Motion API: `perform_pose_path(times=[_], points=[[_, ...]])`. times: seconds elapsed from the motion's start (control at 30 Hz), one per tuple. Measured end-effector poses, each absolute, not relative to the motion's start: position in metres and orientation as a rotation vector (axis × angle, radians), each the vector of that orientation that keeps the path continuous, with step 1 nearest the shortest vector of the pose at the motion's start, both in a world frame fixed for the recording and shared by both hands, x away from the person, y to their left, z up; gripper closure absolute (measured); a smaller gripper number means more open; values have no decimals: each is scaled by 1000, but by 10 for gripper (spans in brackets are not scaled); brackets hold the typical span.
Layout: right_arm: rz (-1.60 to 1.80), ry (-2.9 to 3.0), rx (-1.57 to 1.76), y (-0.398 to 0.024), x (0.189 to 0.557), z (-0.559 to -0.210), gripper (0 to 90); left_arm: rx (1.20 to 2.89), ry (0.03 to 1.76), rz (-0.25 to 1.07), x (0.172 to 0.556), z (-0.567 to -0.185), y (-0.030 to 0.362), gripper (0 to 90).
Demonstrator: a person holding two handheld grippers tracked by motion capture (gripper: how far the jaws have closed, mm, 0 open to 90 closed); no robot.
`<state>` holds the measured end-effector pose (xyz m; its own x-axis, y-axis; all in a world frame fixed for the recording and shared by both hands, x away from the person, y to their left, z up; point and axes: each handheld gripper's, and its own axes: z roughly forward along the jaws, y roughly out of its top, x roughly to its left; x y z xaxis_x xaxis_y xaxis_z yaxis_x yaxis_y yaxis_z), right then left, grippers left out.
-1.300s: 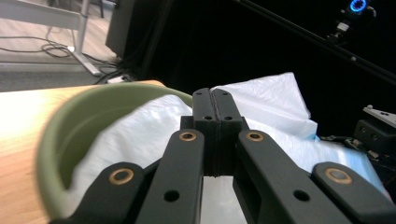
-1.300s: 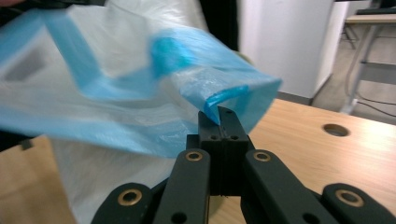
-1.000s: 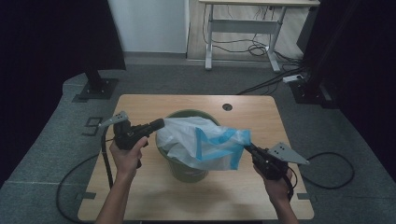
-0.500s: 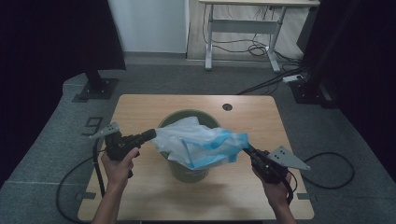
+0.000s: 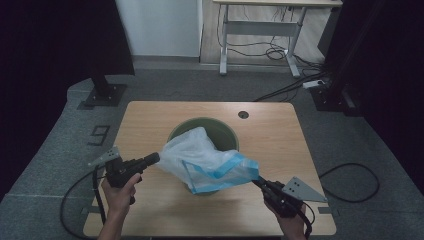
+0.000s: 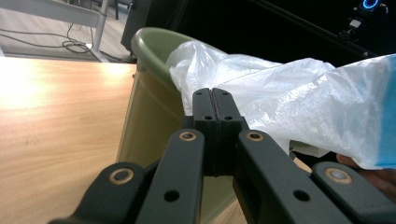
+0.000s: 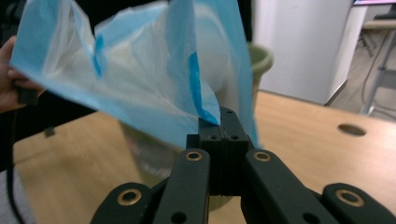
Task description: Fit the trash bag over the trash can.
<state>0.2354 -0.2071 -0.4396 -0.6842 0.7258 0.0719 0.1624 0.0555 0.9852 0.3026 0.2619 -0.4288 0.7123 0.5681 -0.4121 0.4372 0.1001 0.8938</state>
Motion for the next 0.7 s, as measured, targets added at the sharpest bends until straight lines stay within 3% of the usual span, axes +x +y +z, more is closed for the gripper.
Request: perform_pose_path(times=[0.33,0.7], points=[[1689,1989,894,-192,232,-468,890,1543,845,113,300,-430,264,899],[1656,1965,902,-200,233,-455,890,1588,764,185,292,-386,252,642]])
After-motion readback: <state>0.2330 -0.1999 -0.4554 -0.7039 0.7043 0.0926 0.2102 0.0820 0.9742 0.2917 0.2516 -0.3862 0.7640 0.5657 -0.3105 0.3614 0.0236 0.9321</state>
